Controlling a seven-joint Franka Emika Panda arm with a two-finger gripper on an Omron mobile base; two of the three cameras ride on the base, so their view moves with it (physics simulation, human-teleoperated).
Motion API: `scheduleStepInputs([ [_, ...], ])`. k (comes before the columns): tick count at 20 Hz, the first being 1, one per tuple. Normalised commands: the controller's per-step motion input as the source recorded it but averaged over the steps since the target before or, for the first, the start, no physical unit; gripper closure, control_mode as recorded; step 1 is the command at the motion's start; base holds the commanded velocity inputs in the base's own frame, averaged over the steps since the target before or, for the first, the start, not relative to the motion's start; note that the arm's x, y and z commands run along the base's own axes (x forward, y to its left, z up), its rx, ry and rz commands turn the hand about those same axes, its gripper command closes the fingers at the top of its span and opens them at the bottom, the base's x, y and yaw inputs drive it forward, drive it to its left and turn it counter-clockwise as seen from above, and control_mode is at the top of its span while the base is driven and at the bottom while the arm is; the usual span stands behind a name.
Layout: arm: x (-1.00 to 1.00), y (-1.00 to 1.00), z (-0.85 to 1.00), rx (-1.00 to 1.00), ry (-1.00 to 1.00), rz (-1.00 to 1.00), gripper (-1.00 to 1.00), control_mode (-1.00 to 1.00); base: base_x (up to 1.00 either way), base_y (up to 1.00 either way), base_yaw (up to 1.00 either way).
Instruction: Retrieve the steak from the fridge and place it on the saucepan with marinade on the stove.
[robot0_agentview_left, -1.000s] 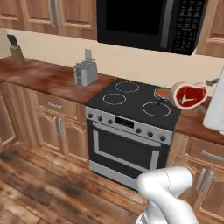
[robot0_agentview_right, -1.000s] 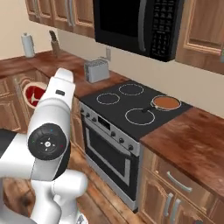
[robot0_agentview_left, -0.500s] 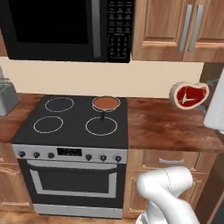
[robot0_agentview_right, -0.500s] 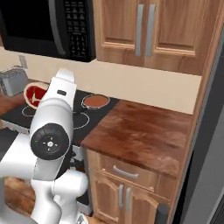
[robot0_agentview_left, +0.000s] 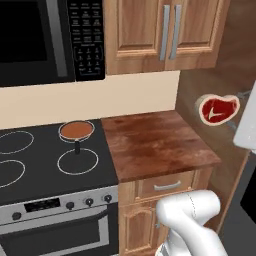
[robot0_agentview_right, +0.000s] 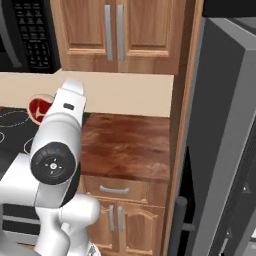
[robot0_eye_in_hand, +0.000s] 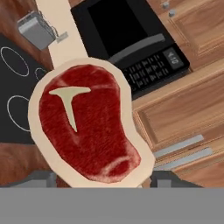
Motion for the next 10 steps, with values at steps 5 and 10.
scheduleStepInputs([
  [5,0.00,0.00,0.00,0.00,0.00,0.00,1.00,1.00,-0.29,0.31,-0.13],
  [10,0.00,0.00,0.00,0.00,0.00,0.00,1.00,1.00,-0.58,0.75,0.00],
])
